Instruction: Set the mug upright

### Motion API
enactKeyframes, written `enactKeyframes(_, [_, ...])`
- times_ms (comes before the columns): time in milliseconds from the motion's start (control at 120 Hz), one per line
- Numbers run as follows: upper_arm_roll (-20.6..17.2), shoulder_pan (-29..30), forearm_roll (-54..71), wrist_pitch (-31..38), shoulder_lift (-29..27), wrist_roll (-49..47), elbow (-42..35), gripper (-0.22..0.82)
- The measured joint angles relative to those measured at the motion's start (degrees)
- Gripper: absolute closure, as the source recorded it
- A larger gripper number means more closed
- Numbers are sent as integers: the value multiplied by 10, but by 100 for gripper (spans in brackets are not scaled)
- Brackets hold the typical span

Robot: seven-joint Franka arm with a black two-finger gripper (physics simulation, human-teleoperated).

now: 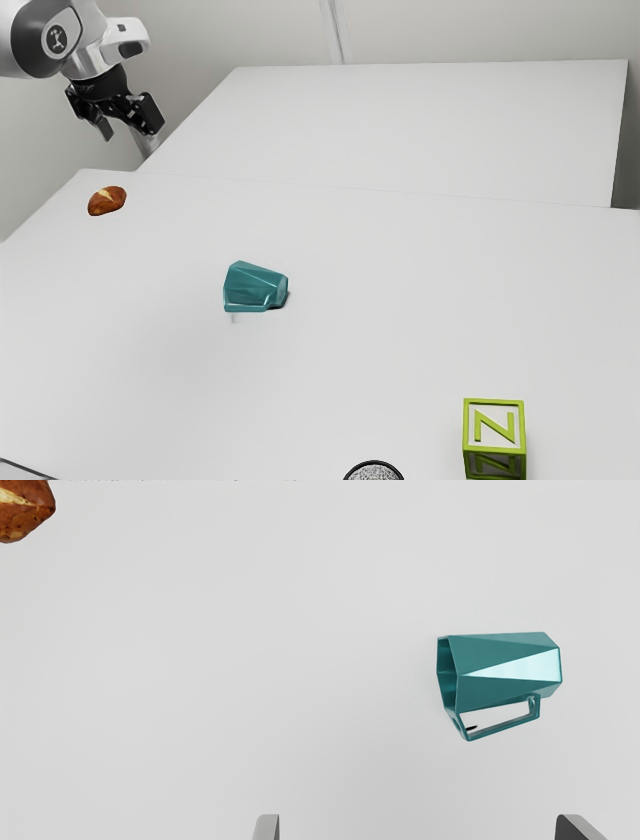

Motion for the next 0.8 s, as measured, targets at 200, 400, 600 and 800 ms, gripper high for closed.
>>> enactKeyframes(200, [0, 0, -1, 5, 0, 14, -6, 0])
enactKeyframes(400, [4, 10, -12, 16, 17, 24, -16, 0])
enactKeyframes(600, [5, 58, -148, 23, 47, 32, -69, 0])
enactKeyframes(800, [5, 111, -270, 29, 115, 37, -97, 0])
